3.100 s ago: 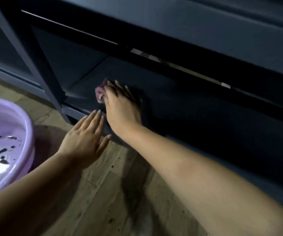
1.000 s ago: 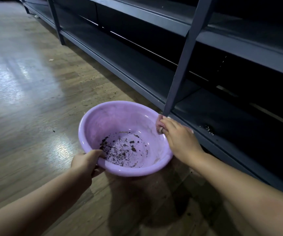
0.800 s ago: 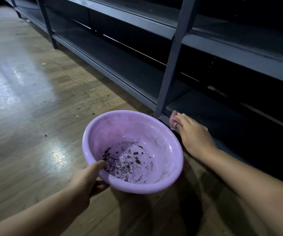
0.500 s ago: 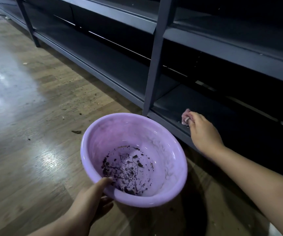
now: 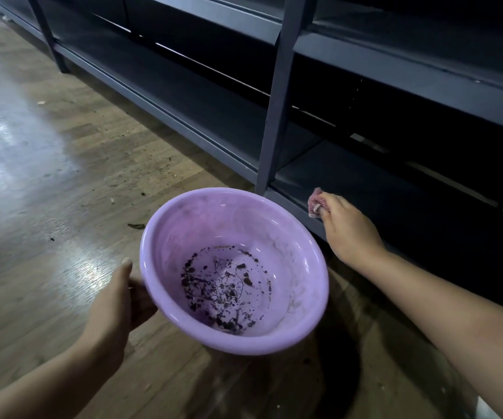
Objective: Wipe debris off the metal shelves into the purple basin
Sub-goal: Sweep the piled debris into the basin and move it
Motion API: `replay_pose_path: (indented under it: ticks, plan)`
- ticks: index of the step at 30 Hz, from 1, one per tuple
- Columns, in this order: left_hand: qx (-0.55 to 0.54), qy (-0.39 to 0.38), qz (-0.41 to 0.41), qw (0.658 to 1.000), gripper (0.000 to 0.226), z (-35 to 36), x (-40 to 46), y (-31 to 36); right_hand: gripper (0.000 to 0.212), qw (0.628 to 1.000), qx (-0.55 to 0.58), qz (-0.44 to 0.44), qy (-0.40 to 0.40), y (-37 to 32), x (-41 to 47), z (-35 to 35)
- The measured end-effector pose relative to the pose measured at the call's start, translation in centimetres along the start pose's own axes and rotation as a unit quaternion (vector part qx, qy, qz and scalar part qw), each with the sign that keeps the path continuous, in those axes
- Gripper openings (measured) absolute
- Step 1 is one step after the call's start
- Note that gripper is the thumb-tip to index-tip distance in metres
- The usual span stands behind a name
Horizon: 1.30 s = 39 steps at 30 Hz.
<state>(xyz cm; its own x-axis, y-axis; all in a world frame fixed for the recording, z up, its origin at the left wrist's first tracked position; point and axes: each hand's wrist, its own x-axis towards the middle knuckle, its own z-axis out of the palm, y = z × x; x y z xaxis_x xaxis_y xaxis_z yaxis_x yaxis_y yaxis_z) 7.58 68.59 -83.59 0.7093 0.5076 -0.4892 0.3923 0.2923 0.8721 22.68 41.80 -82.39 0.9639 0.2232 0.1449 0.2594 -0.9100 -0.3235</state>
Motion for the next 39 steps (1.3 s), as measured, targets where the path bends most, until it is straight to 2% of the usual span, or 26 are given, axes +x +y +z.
replay_pose_path:
  ticks: [5, 9, 13, 21, 26, 32, 36, 39]
  plan:
    - [0.054, -0.023, 0.01, 0.998, 0.039, 0.2, 0.4, 0.0, 0.03, 1.0, 0.0, 0.0, -0.004, -0.4, 0.0, 0.2]
    - [0.056, -0.022, -0.026, 0.998, 0.036, -0.1, 1.5, 0.3, 0.026, 0.999, -0.045, -0.022, -0.009, -0.5, 0.0, 0.7]
    - [0.065, -0.072, -0.038, 0.995, 0.022, 0.4, 1.6, 0.4, 0.028, 0.996, -0.076, -0.035, -0.022, -0.3, 0.2, 0.7]
    - [0.024, -0.114, -0.078, 0.99, 0.022, 1.2, 0.2, 0.4, 0.031, 0.999, -0.027, 0.002, 0.028, 3.0, 1.6, -1.2]
    - [0.008, -0.107, -0.131, 0.986, 0.026, 1.6, -1.5, -0.8, 0.028, 0.995, 0.028, 0.073, 0.067, 5.8, 3.3, -2.3]
    - [0.003, -0.117, -0.132, 0.984, 0.029, 2.3, -2.5, -0.9, 0.032, 0.953, 0.225, 0.174, 0.103, 9.2, 4.8, -0.6]
    - [0.008, -0.108, -0.134, 0.985, 0.043, 2.5, -2.3, -0.7, 0.032, 0.936, 0.266, 0.219, 0.074, 10.7, 5.6, 1.7]
    - [0.008, -0.106, -0.139, 0.985, 0.046, 2.5, -1.9, -0.6, 0.024, 0.933, 0.287, 0.21, 0.056, 11.4, 6.5, 3.3]
